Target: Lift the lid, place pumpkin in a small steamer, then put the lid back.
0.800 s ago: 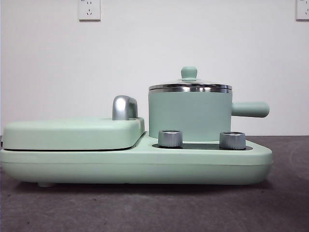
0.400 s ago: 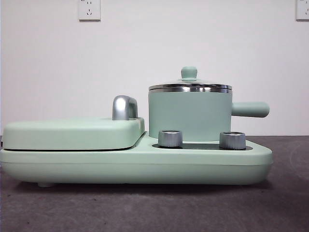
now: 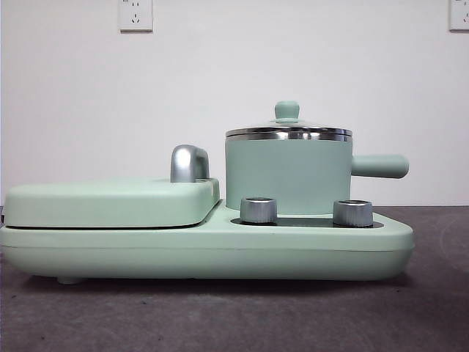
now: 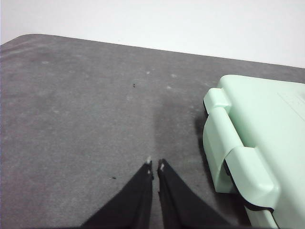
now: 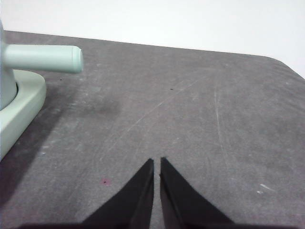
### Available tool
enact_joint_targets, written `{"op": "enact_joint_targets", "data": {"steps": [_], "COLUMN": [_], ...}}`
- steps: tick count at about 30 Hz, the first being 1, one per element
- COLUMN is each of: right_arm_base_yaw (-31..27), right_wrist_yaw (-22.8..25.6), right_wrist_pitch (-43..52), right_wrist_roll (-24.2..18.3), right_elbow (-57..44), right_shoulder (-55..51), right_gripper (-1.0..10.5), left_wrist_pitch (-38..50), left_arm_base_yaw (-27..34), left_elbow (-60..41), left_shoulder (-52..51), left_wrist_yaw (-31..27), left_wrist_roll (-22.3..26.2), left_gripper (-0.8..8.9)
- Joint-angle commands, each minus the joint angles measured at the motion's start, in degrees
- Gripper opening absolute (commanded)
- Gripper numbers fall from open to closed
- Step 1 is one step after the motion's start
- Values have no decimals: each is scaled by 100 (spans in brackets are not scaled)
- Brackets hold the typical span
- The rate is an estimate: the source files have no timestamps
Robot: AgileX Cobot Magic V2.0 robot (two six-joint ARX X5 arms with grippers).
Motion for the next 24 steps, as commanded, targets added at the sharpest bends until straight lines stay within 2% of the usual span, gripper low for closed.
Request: {"op": "enact_joint_targets", "data": {"steps": [1,24], "right_arm_base_yaw": [13,13], "right_wrist_yaw": [33,37], "right_wrist_pitch": [-33,129], "right_wrist_roll": [-66,-66], "right_elbow": [-37,-37], "right_shoulder": [-9,-9], "right_gripper": [20,21], "left_wrist_pitch": [-35,-35], "left_arm_base_yaw": [0,0], "left_elbow": [-111,-111], "left_shoulder": [-9,-9], "left_wrist_yaw": [-15,-15], "left_wrist_roll": [52,50], "left_gripper": [24,24]}}
